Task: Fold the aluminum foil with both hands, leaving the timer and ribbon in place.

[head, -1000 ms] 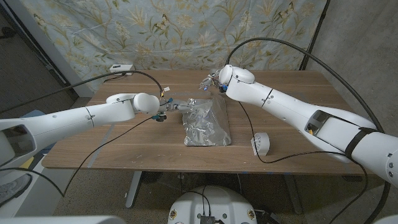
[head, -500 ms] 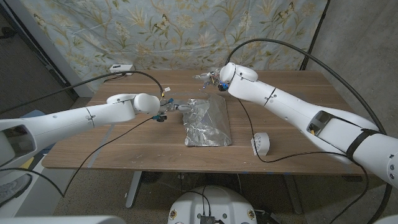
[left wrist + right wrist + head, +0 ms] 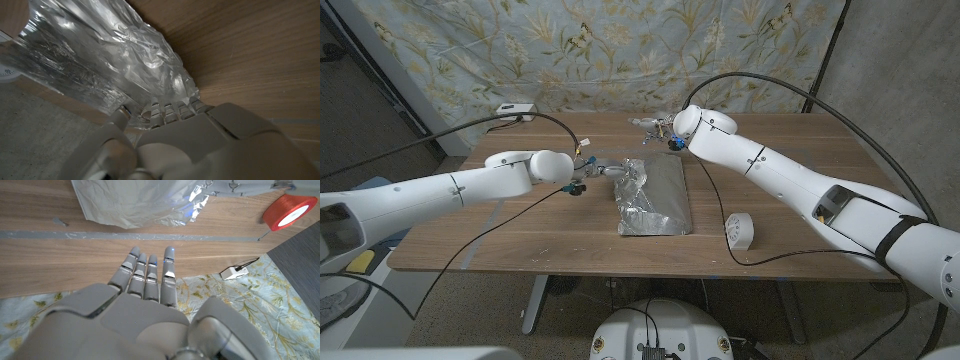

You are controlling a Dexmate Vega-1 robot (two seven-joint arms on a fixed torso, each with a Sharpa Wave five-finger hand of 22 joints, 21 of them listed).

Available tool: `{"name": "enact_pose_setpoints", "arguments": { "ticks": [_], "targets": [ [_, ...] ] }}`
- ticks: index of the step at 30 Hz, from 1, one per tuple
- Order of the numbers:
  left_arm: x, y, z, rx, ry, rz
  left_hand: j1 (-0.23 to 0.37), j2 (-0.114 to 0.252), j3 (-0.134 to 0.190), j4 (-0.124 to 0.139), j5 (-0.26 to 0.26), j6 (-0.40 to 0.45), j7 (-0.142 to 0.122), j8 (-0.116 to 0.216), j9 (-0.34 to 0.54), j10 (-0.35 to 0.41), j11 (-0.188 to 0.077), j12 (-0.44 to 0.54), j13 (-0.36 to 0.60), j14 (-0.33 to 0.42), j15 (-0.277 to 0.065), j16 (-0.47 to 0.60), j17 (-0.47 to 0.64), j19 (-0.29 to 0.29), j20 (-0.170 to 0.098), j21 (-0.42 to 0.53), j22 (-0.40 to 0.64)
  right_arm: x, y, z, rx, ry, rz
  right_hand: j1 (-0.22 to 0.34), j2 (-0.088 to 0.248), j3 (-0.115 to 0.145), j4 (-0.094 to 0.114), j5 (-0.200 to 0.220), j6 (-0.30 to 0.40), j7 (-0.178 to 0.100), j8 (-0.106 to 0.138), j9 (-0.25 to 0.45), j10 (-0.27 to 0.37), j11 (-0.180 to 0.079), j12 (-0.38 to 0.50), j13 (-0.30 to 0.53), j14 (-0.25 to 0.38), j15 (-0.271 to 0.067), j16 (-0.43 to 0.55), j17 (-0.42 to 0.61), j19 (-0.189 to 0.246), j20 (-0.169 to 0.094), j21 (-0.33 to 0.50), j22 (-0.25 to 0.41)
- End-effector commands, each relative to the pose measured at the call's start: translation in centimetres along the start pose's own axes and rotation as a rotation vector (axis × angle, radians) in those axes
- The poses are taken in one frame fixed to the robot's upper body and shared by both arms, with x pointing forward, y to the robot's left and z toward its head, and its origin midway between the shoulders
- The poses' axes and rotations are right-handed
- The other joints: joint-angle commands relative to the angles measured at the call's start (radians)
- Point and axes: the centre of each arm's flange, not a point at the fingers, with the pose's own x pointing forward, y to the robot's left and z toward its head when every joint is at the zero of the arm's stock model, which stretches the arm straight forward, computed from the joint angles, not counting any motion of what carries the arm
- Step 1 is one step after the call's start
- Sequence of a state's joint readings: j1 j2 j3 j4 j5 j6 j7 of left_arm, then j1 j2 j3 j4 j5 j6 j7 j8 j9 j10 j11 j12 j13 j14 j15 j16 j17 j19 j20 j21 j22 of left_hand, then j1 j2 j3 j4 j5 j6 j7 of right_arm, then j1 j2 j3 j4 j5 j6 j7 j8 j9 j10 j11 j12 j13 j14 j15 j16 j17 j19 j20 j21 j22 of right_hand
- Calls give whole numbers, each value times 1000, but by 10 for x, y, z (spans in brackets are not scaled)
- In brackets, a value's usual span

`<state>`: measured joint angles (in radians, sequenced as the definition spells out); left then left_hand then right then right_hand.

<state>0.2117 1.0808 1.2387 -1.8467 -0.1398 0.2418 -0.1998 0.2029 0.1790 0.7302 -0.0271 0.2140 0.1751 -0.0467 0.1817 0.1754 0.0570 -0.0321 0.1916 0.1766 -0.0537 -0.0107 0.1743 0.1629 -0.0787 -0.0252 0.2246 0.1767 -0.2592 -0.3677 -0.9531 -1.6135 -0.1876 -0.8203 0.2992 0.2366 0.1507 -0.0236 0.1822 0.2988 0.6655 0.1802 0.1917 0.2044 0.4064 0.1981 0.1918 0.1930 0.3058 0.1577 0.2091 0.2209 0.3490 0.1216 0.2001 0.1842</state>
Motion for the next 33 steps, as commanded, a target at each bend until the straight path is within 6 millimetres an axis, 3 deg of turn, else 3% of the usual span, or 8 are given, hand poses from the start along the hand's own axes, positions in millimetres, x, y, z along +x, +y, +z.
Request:
{"name": "enact_pose_setpoints", "arguments": {
  "ticks": [1,17,33],
  "targets": [
    [-21,12,5,16,0,48,17,1,1,-6,4,4,0,4,5,1,1,3,0,2,1,3,2,-2,1,-1,2,-2,2,-3,23,-5,-3,-15,0,-8,2,10,-7,-3,-4,2,-2,-3,3,5,-5,1,-2,1,-3,-2,5,2],
    [-47,15,0,-4,27,46,24,0,-1,-11,5,3,0,3,5,5,-2,4,0,6,0,3,2,4,2,-2,2,-4,-4,-10,46,9,-14,-39,3,-14,-2,18,-22,-11,-5,1,-5,-6,3,5,-5,-2,0,1,-1,-4,6,0],
    [-34,30,9,26,-14,87,29,0,-2,-14,5,2,0,2,5,8,0,5,1,11,0,4,2,10,2,-2,2,-1,-4,-17,67,26,-8,-53,5,-15,-6,24,-32,-15,-3,0,-6,-6,4,5,-4,-2,1,0,-1,-5,5,-2]
  ]
}}
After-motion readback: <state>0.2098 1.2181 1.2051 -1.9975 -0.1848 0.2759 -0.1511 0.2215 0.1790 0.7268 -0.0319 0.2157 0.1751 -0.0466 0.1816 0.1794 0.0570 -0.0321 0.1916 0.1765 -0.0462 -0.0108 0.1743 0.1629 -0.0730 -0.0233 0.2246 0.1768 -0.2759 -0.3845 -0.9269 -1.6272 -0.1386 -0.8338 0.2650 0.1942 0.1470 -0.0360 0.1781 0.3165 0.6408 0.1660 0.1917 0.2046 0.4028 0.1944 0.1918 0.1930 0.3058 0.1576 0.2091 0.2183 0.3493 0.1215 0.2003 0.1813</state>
